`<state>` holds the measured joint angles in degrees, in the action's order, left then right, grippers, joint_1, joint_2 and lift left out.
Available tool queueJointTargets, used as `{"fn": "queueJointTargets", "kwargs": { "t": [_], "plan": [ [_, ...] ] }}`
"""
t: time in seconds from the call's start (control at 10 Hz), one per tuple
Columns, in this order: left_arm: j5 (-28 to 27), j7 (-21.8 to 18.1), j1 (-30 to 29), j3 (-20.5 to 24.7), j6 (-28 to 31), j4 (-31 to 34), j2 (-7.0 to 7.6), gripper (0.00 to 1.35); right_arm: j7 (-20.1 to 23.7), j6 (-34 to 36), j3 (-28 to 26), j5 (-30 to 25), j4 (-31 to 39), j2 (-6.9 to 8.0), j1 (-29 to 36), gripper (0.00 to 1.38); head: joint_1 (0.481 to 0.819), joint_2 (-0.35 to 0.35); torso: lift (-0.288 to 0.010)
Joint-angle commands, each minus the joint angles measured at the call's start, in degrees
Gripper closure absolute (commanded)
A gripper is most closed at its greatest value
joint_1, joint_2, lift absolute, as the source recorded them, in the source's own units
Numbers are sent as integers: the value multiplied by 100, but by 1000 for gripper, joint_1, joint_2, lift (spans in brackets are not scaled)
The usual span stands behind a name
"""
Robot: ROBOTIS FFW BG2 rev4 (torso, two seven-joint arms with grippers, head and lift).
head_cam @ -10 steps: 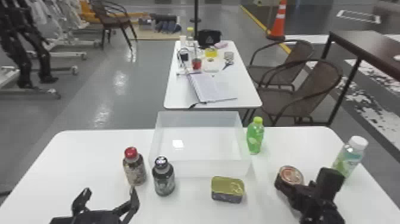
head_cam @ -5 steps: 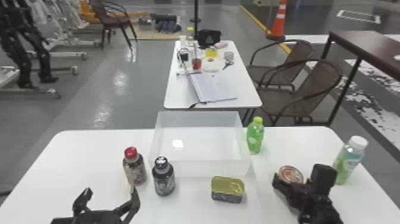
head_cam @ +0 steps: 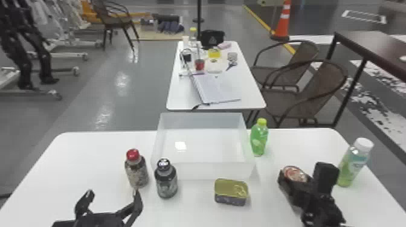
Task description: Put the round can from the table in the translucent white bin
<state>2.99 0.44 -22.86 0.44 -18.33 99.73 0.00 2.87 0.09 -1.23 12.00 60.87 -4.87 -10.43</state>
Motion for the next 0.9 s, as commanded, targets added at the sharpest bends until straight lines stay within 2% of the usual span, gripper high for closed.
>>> {"fn": "queueJointTargets", "kwargs": {
  "t": [0.0, 0.1, 0.2, 0.4, 0.6, 0.8],
  "plan": [
    [9, 0, 1, 0, -13, -6, -15, 98, 21, 0, 0, 127, 110, 21, 68, 714, 549, 0, -100],
    [9, 0, 9, 0, -13, -6, -15, 98, 144, 158, 0, 232, 444, 13, 173, 714, 549, 0, -100],
    [9, 0, 9, -9, -4, -6, -15, 98, 214, 607, 0, 232, 1112, -40, 305, 714, 549, 0, -100],
    [18, 0, 36, -35, 67, -15, -15, 98, 425, 1178, 9, 408, 2017, -154, 428, 714, 549, 0, -100],
    [18, 0, 45, -44, 58, -41, -15, 98, 566, 1529, 290, 725, 2456, -313, 305, 714, 549, 0, -100],
    [62, -17, 71, -70, 40, -94, -15, 98, 768, 2197, 685, 839, 2852, -471, -38, 714, 549, 0, -100]
  ]
}}
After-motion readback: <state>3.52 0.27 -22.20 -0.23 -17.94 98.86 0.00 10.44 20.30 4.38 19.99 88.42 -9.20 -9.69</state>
